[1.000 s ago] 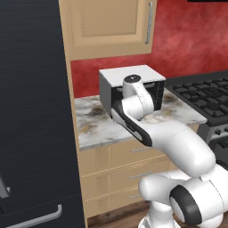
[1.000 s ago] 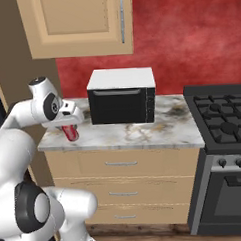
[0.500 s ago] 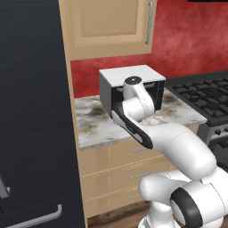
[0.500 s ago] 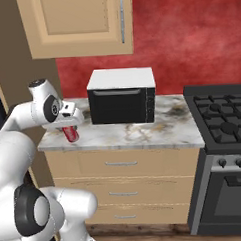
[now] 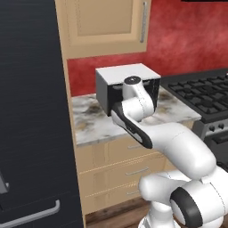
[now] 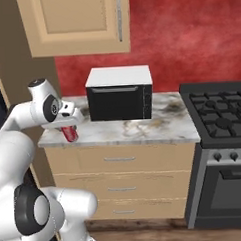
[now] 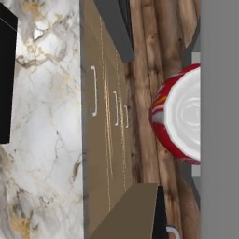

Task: Four empty soda cans are scattered around the kitchen. Gather all the cans and cluster them next to the stove for recycling.

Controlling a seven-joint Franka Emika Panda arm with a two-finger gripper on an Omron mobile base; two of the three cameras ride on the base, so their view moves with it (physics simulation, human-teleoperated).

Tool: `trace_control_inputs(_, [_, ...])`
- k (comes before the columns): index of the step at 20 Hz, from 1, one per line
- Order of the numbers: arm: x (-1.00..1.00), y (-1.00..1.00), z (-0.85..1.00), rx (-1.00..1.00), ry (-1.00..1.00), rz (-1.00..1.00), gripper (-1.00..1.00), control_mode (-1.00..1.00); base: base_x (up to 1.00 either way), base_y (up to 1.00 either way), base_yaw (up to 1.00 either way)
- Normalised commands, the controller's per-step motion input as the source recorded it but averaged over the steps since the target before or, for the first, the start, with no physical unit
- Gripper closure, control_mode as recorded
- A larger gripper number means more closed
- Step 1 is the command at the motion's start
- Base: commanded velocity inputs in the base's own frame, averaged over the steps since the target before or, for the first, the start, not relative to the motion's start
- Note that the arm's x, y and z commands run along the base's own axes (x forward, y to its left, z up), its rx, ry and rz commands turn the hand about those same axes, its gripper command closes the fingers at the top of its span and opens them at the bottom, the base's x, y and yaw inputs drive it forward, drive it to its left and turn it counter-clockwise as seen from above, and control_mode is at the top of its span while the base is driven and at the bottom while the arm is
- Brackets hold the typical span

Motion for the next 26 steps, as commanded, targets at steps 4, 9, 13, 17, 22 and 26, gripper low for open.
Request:
trace_control_inputs(4, [0.0, 0.0, 0.0, 0.0, 0.0, 0.0, 1.0, 1.0, -0.38, -0.05, -0.11])
trace_control_inputs(9, [0.0, 0.0, 0.0, 0.0, 0.0, 0.0, 1.0, 1.0, -0.11, -0.29, -0.14])
trace_control_inputs(13, [0.0, 0.0, 0.0, 0.0, 0.0, 0.0, 1.0, 1.0, 0.0, -0.61, 0.0])
trace_control_inputs(17, [0.0, 0.0, 0.0, 0.0, 0.0, 0.0, 1.0, 1.0, 0.0, -0.65, 0.0])
trace_control_inputs(22, [0.0, 0.0, 0.0, 0.0, 0.0, 0.0, 1.0, 1.0, 0.0, -0.64, 0.0])
trace_control_inputs(26, [0.0, 0.0, 0.0, 0.0, 0.0, 0.0, 1.0, 1.0, 0.01, -0.64, 0.0])
